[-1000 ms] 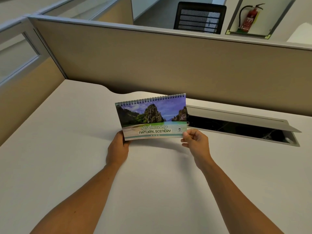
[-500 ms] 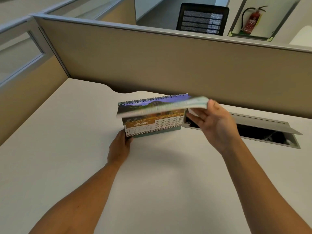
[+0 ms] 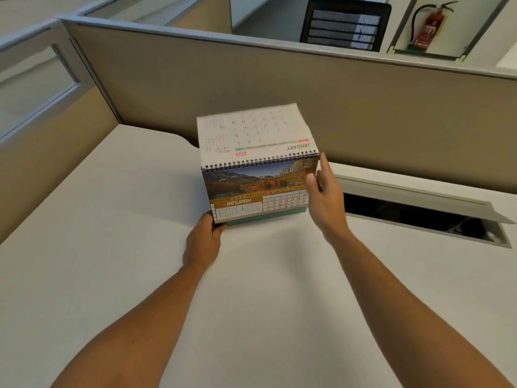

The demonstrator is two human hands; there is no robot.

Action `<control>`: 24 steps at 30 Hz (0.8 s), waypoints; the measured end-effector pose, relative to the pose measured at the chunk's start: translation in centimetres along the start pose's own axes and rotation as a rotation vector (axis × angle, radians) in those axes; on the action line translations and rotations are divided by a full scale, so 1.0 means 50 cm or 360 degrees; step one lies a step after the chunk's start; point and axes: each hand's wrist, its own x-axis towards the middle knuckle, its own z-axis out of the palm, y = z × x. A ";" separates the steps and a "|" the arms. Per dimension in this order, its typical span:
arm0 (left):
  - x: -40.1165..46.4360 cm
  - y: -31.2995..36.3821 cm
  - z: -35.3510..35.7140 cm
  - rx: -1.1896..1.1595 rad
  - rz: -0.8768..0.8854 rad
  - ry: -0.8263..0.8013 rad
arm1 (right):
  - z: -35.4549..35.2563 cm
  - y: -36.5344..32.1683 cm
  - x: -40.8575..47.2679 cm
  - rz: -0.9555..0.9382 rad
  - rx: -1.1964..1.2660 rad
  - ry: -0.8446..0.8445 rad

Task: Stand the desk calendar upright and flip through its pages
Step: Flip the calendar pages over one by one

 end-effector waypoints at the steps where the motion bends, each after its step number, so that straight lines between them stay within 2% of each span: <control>1: 0.000 0.001 0.000 0.0002 0.0000 0.0003 | 0.009 0.013 -0.013 0.0046 0.0016 0.0020; 5: 0.000 0.006 0.000 0.0014 -0.0015 -0.0003 | 0.033 0.046 -0.041 0.0357 0.0114 0.0102; 8: 0.000 0.006 0.000 0.0012 -0.0029 0.0002 | 0.031 0.055 -0.047 0.0452 0.0059 0.0201; 13: -0.002 0.007 -0.001 0.0024 -0.0043 0.0010 | 0.009 0.060 -0.046 0.0388 -0.0151 0.0365; 16: -0.002 0.007 -0.003 0.0038 -0.0044 0.0015 | -0.002 0.065 -0.049 0.0372 -0.0140 0.0415; 24: -0.008 0.009 -0.010 0.0011 -0.0012 0.0013 | -0.038 0.063 -0.062 0.0271 -0.0316 0.0312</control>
